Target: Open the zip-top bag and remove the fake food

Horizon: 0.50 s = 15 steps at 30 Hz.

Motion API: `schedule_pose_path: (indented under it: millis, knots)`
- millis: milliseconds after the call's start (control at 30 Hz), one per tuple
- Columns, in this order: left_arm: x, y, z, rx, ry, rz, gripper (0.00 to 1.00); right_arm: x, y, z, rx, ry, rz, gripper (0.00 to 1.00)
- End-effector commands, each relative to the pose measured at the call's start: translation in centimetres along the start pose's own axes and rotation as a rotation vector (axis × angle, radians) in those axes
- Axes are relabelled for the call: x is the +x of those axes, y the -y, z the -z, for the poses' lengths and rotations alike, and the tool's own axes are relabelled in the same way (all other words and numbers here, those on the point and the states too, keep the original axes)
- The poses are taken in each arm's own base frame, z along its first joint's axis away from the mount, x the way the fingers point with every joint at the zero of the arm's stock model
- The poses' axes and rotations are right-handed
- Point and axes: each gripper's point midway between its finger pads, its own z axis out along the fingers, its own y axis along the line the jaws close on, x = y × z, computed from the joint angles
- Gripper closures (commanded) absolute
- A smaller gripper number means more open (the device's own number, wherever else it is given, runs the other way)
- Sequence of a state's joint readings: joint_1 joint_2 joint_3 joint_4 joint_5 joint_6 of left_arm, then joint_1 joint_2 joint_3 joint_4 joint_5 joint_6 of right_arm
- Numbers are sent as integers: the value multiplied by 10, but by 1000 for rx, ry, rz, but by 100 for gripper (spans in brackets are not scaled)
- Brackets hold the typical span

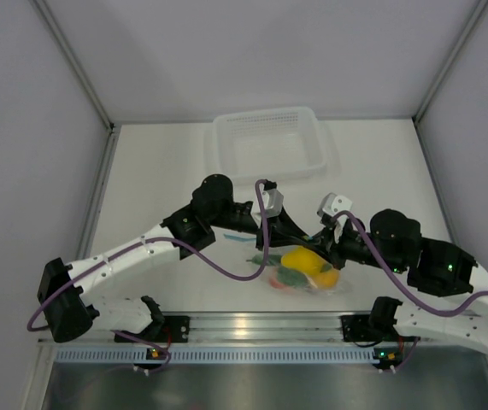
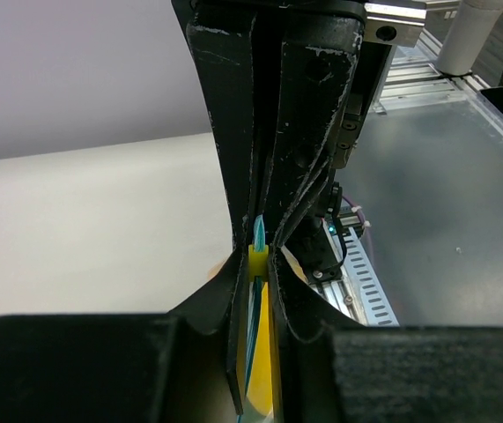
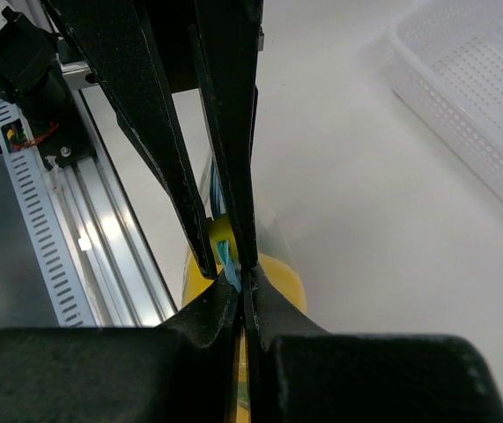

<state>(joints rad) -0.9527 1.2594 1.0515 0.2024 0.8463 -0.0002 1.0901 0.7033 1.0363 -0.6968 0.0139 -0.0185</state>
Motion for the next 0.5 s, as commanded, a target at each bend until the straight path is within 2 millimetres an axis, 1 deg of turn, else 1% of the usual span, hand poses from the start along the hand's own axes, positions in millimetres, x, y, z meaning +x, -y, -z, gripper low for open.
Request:
schedule_pose_path:
  millis: [0, 33, 167, 233, 300, 400, 467]
  knots:
    - [-25, 5, 0, 15, 63, -86, 96, -16, -1, 3, -3, 46, 12, 100]
    - [-24, 5, 0, 14, 62, -85, 100, -16, -2, 3, -5, 46, 12, 100]
    - [-20, 4, 1, 3, 57, -88, 100, -17, -1, 4, -2, 56, 9, 100]
    - [-16, 3, 2, 4, 51, -100, 100, -21, 1, 8, 9, 78, 7, 100]
    - [-7, 1, 3, -17, 34, -100, 100, -27, 3, 14, 19, 116, 5, 100]
    - [11, -9, 7, -76, -8, -112, 100, -33, 6, 25, 35, 156, 6, 100]
    - [24, -15, 8, -104, -44, -101, 100, -32, 8, 29, 48, 156, 6, 100]
